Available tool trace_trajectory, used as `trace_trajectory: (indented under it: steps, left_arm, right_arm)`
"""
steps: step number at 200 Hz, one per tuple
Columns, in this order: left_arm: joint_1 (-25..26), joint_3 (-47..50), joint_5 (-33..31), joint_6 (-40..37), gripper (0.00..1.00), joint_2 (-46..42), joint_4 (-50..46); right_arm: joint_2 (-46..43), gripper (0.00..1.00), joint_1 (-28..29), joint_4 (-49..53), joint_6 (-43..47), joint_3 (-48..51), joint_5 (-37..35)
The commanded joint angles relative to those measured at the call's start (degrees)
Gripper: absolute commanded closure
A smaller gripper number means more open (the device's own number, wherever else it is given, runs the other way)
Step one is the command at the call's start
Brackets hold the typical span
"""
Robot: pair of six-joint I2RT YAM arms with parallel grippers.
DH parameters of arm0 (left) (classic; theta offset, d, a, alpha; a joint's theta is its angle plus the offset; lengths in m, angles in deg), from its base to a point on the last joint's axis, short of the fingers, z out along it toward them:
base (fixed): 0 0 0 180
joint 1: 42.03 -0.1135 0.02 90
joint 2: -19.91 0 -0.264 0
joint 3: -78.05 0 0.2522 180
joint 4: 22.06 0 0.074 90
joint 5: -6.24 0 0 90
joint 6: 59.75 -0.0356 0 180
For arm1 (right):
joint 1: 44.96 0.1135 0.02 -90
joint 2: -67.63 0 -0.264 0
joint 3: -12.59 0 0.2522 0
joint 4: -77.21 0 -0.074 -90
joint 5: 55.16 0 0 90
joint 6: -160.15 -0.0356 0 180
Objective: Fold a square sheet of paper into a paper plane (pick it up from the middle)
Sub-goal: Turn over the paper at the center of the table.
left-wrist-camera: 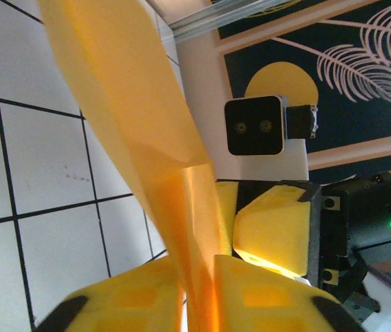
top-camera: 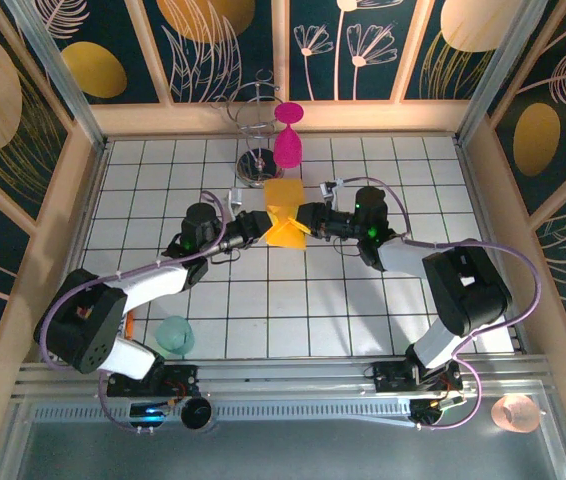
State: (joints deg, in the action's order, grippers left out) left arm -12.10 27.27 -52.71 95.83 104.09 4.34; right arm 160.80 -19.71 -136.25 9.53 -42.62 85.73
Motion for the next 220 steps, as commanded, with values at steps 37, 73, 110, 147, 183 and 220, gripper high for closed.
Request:
trace_trajectory:
  steps: [37, 73, 110, 147, 183, 220]
  left_arm:
    - [-0.5, -4.8, -1.8, -8.3, 0.92, 2.1, -10.6]
    - [-0.6, -10.2, -9.7, -19.6, 0.94, 1.8, -28.3]
    - [-0.5, -18.4, -26.2, -32.2, 0.95, 1.5, -52.0]
    - [1.1, -27.5, -43.9, -37.5, 0.96, 2.3, -66.2]
    - [7.0, -34.1, -59.5, -37.8, 0.97, 8.0, -74.0]
    - [11.1, -38.1, -65.8, -35.0, 0.97, 16.2, -76.7]
  right_arm:
    - [-5.3, 0.59, -1.9, 20.1, 11.5, -1.1, -9.4]
    - [-9.8, 0.57, -4.5, 33.0, 16.3, -2.2, -22.2]
    - [-14.2, 0.61, -4.8, 42.2, 19.8, -4.9, -35.6]
    - [-16.8, 0.61, -4.7, 44.8, 19.6, -4.5, -43.6]
    - [-17.6, 0.61, -4.7, 45.6, 18.6, -3.9, -46.8]
    - [-17.7, 0.61, -5.4, 46.5, 17.9, -3.5, -47.8]
